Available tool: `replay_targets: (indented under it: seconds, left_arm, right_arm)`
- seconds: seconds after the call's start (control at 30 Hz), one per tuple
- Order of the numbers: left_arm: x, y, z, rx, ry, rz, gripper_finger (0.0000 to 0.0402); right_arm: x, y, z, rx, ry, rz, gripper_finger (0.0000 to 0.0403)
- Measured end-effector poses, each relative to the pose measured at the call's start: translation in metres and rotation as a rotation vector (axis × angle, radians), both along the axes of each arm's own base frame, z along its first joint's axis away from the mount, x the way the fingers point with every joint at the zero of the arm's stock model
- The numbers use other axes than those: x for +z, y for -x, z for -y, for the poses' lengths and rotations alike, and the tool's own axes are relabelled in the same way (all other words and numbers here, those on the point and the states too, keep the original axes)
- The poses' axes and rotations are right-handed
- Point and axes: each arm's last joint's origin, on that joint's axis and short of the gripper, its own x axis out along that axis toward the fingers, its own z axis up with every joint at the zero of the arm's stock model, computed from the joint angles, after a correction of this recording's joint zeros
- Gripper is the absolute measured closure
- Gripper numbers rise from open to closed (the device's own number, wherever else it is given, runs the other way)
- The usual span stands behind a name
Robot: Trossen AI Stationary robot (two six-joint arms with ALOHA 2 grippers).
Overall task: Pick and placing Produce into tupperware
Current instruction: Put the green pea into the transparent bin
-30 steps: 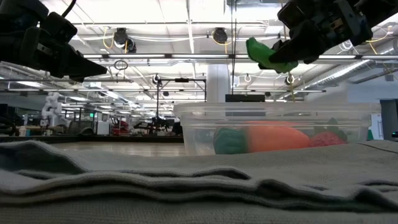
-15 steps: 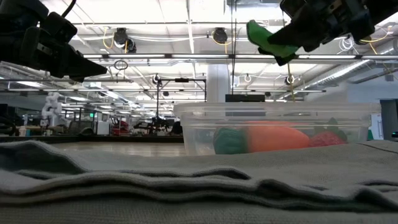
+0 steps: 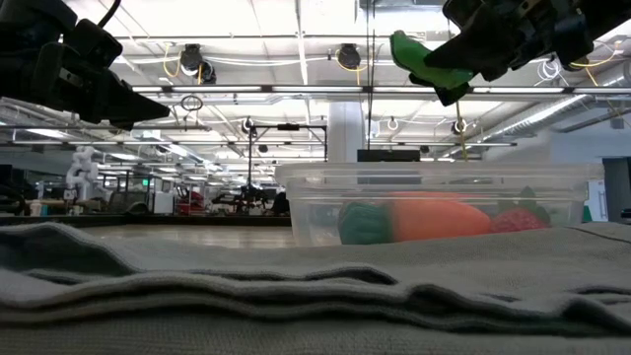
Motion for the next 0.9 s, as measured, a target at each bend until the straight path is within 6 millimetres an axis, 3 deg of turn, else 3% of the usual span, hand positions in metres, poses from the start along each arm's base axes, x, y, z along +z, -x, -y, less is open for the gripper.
replay_targets:
  seconds: [0.23,0.9]
  left_arm:
    - [0.000,0.000,0.000,0.000,0.000,0.000,0.0378]
    - [0.001,0.000,0.000,0.006,0.034,0.012,0.0378]
  right_arm:
    - [0.001,0.000,-0.007,0.065,-0.001,0.017,0.0264]
    - [-0.015,-0.028,-0.045,0.195,-0.086,0.093,0.0264]
